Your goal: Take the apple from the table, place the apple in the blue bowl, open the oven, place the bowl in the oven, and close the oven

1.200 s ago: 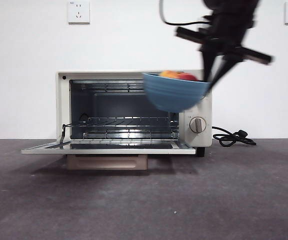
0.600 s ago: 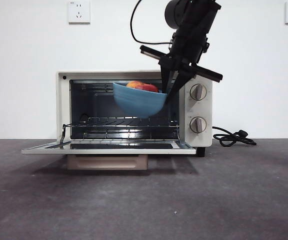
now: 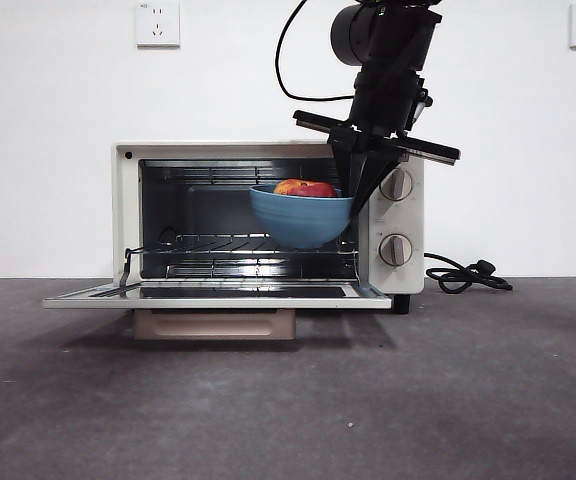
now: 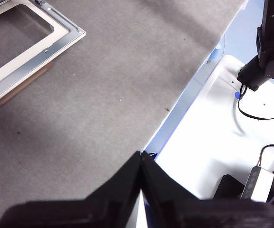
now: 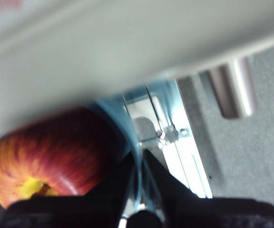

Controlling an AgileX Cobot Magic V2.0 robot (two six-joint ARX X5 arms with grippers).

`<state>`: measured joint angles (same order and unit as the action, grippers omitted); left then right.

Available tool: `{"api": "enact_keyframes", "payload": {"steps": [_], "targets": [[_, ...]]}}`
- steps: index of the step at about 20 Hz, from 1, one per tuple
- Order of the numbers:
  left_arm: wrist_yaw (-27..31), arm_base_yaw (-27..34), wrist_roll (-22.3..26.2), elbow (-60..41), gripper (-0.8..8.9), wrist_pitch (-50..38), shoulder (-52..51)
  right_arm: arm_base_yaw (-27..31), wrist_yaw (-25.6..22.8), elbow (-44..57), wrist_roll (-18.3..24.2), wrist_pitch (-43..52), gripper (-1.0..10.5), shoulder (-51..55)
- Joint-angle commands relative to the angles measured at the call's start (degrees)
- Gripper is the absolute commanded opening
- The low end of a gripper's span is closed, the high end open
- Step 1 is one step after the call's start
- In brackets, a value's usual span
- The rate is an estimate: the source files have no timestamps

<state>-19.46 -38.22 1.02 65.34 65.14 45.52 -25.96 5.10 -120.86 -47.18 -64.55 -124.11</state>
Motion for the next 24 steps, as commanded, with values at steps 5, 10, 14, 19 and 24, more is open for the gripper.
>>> {"api": "enact_keyframes", "payload": {"steps": [5,10,14,19,24], "targets": [[0.02,-0.09,0.39,-0.13,-0.06,0.04,-0.15,-0.28,-0.39,-0.37,-1.36,2.67,0.0,-0.92],[0.0,-0.09,0.39,-0.13,-0.05,0.04,-0.15,-0.28,-0.37,-0.37,-1.25,2.84,0.7,-0.92],[0.0,-0.09,0.44,-0.13,-0.05,0.02,-0.15,-0.28,-0.39,-0.37,-0.76,3.82,1.6,-0.92],[0.0,-0.09,0.44,-0.13,-0.05,0.09,-0.15,-0.28,-0.9,-0.37,0.92,3.89,1.6,-0.87],[0.0,-0.09,0.44,-0.13,-0.05,0.42,-0.15,-1.11,-5.49,-0.37,3.65,2.23,1.6,-0.87]]}}
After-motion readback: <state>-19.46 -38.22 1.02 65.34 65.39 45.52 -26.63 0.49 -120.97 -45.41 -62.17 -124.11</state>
